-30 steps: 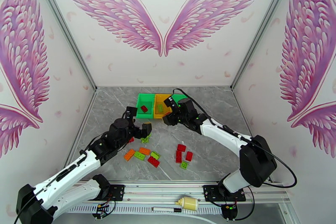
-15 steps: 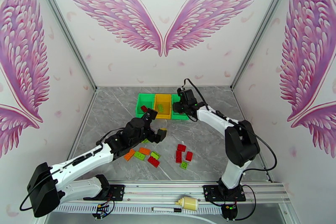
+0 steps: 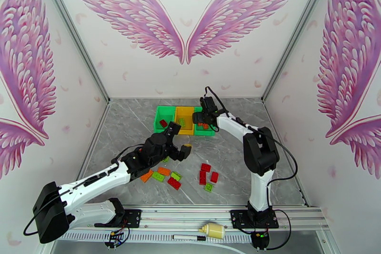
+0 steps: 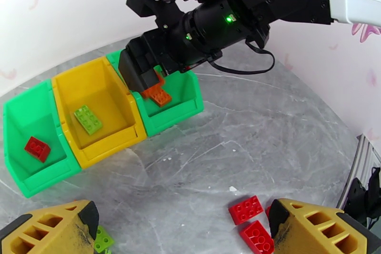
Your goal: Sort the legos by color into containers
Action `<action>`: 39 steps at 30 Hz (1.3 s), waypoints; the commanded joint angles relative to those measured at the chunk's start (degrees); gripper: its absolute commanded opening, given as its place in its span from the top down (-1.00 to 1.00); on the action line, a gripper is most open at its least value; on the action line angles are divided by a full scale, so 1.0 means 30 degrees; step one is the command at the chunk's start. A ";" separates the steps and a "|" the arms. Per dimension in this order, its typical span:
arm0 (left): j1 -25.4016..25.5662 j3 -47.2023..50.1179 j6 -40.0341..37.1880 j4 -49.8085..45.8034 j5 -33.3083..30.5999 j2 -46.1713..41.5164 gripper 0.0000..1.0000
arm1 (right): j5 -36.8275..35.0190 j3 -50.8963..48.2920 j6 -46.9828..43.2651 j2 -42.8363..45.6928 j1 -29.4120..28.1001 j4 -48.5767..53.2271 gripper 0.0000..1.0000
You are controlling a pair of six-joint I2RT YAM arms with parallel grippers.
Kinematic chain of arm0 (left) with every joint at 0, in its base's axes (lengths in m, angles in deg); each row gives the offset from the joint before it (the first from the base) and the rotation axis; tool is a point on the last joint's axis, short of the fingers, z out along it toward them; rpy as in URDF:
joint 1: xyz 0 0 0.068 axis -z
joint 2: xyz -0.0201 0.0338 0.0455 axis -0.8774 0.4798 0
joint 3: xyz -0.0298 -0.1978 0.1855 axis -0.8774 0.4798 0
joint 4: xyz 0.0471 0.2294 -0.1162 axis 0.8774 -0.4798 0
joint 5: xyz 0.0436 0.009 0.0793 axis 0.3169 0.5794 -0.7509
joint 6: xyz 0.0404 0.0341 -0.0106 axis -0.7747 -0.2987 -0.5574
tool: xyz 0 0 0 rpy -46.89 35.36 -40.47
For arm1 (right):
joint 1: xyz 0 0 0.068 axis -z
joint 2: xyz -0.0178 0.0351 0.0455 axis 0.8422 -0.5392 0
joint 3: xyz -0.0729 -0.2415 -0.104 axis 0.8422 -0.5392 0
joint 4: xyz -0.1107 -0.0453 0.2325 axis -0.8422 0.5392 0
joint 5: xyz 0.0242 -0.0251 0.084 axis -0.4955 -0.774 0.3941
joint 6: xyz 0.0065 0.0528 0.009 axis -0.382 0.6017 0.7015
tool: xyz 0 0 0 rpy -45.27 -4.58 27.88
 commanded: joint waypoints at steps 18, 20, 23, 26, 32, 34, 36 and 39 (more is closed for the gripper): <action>-0.4725 -0.5532 1.0000 -1.0904 -0.2932 0.4694 -0.97 | 1.0172 -0.8165 -0.5157 1.0911 -0.0265 -0.2738 -0.98; -0.5132 -0.6331 1.0426 -1.1972 -0.2293 0.5650 -0.95 | 1.1158 -0.8506 -0.5797 1.1562 -0.0385 -0.2394 -0.98; -0.5437 -0.7397 1.0286 -1.2777 -0.1396 0.7008 -0.95 | 1.2272 -0.8954 -0.6507 1.2413 -0.0579 -0.2006 -0.97; -0.5525 -0.8478 1.0071 -1.3542 -0.1059 0.8370 -0.89 | 1.2800 -0.9167 -0.6768 1.2918 -0.0773 -0.1661 -0.98; -0.5849 -1.0844 0.9854 -1.5113 -0.0217 1.1117 -0.77 | 1.2860 -0.9053 -0.7420 1.3035 -0.1121 -0.0815 -0.98; -0.5847 -1.1405 0.9718 -1.5419 -0.0029 1.1879 -0.74 | 1.2862 -0.9036 -0.7423 1.3023 -0.1172 -0.0799 -0.97; -0.5878 -1.1940 0.9597 -1.5642 0.0236 1.2708 -0.71 | 1.2807 -0.9025 -0.7328 1.2948 -0.1216 -0.0841 -0.98; -0.5893 -1.2720 0.9623 -1.5997 0.0331 1.3742 -0.63 | 1.2779 -0.8996 -0.7290 1.2879 -0.1246 -0.0843 -0.98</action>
